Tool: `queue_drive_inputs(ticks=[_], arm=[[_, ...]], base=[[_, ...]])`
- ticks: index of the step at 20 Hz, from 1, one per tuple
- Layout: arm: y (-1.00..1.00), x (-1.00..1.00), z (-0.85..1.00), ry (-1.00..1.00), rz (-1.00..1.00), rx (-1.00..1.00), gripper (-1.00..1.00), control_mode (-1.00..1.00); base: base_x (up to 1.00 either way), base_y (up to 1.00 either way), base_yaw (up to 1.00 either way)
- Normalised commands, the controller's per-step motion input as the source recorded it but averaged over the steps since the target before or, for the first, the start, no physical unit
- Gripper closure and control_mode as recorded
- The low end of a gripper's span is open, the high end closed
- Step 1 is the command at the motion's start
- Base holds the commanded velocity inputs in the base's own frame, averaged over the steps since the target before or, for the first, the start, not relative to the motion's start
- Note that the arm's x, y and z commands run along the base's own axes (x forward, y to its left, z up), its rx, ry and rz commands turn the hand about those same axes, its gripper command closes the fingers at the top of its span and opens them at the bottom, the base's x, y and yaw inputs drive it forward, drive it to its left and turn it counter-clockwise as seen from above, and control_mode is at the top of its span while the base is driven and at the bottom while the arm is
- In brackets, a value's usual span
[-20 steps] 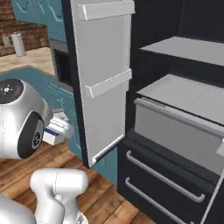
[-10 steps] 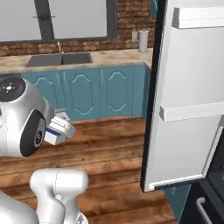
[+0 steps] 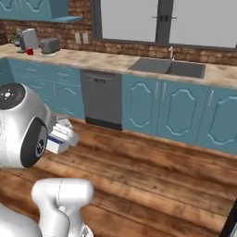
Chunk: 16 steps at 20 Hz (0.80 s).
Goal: Take a sugar cube from the saucer and place it inside the coffee. Then, grab milk from the fridge and place it next to the coffee on the counter to sweeten the coffee.
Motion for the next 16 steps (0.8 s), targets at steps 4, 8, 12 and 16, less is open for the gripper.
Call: queue_drive_inputs(ticks=[4,8,12,16], arm=[[0.00,0.00,0.00,0.00,0.00,0.00,1.00,1.00],[0.00,0.00,0.00,0.00,0.00,0.00,1.00,1.00],[0.00,0.00,0.00,0.00,0.00,0.00,1.00,1.00],[0.00,0.00,0.00,0.00,0.00,0.00,1.00,1.00]], base=[[1.00,0.00,0.63],[1.00,0.00,0.55],[1.00,-0.07,0.49],[1.00,-0.27,0.39]])
